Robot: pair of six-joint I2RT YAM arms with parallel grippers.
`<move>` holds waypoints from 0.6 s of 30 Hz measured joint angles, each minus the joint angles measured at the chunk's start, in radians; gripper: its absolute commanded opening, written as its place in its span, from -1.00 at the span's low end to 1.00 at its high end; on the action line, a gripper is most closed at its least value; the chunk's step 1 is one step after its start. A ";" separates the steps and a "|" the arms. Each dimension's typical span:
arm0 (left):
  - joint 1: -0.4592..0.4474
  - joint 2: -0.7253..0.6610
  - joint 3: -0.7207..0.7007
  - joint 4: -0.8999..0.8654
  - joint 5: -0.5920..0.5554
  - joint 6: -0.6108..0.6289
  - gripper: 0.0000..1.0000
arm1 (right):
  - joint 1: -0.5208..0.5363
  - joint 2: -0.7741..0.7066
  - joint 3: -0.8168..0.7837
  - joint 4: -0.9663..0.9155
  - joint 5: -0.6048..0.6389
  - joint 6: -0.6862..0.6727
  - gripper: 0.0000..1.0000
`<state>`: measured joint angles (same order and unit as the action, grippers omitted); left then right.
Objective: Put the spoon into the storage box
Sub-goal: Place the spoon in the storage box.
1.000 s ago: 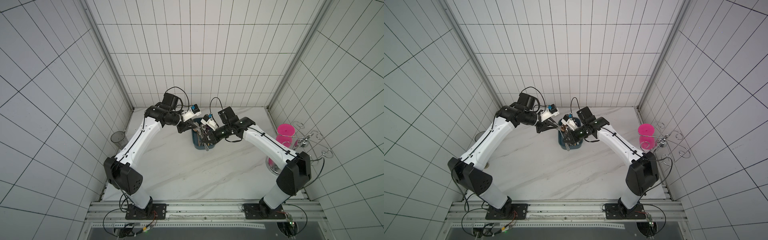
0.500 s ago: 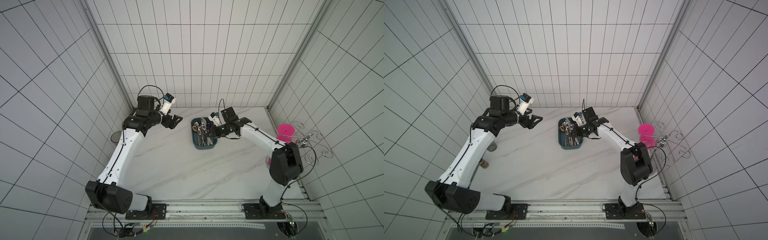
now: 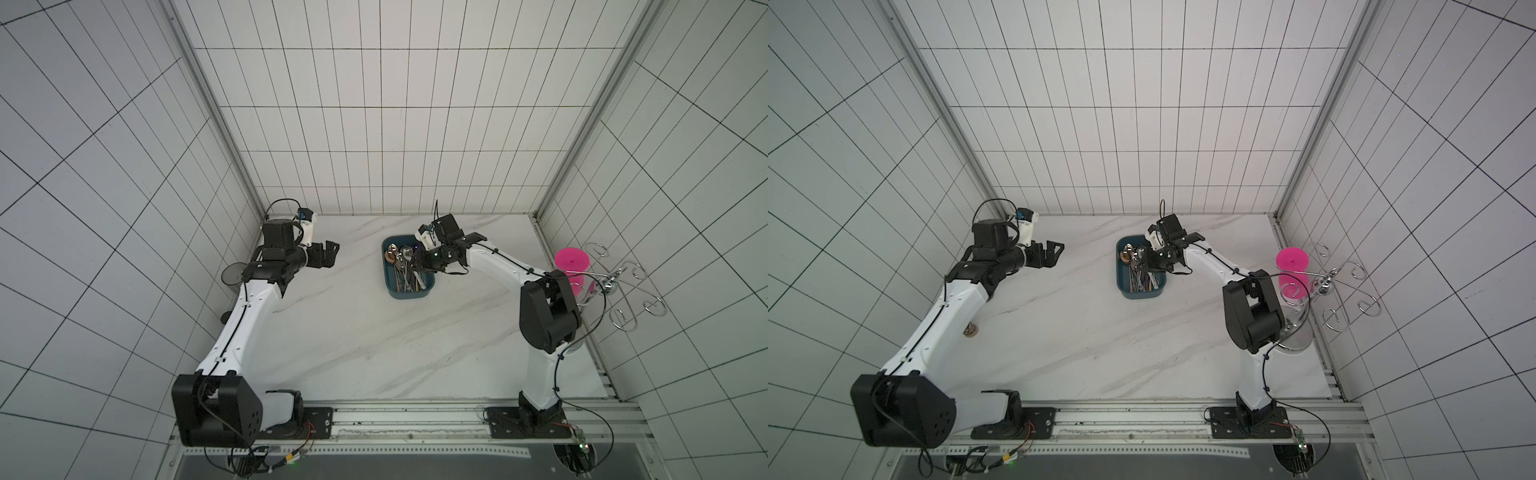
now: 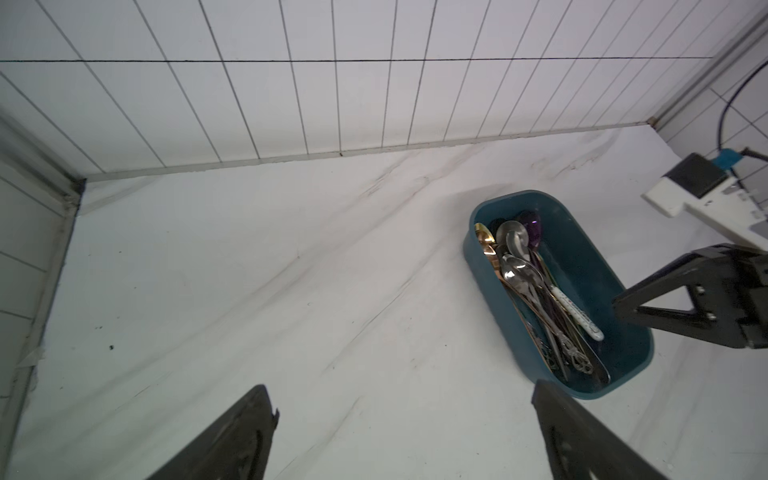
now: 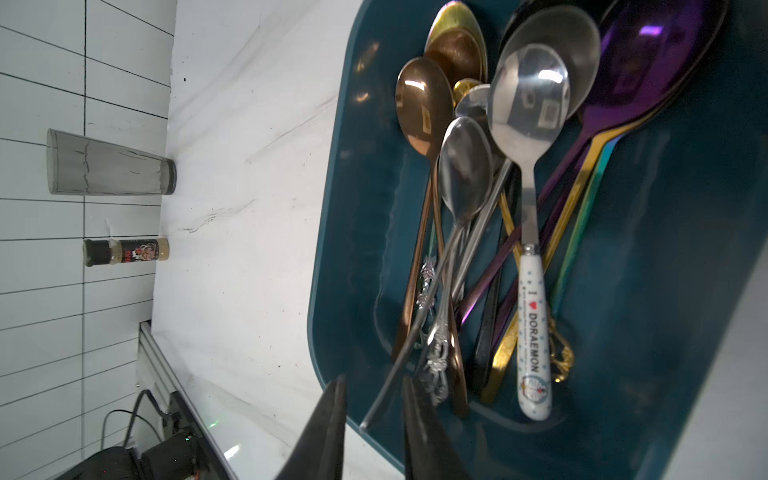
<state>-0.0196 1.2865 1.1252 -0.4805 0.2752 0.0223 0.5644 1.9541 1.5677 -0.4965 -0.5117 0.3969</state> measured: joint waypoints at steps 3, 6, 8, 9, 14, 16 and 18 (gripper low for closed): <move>0.002 -0.003 -0.051 0.066 -0.092 -0.044 0.97 | -0.004 0.000 0.013 -0.001 0.028 -0.005 -0.17; 0.002 -0.002 -0.097 0.127 -0.160 -0.078 0.97 | -0.010 -0.009 0.013 -0.008 0.066 -0.020 -0.10; 0.002 -0.002 -0.127 0.175 -0.189 -0.094 0.97 | -0.016 -0.028 0.012 -0.022 0.106 -0.042 -0.01; 0.002 -0.002 -0.140 0.195 -0.199 -0.098 0.97 | -0.019 -0.039 0.011 -0.028 0.121 -0.052 0.02; 0.002 0.005 -0.237 0.330 -0.232 -0.097 0.97 | -0.031 -0.169 -0.020 -0.040 0.244 -0.129 0.28; 0.002 0.009 -0.291 0.391 -0.243 -0.093 0.97 | -0.035 -0.229 -0.047 -0.040 0.296 -0.164 0.40; 0.004 0.016 -0.341 0.441 -0.254 -0.093 0.97 | -0.035 -0.280 -0.080 -0.037 0.358 -0.204 0.50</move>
<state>-0.0158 1.3029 0.7837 -0.0399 0.0216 -0.0711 0.5293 1.6737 1.4876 -0.5335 -0.1535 0.1928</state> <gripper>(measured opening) 0.984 0.714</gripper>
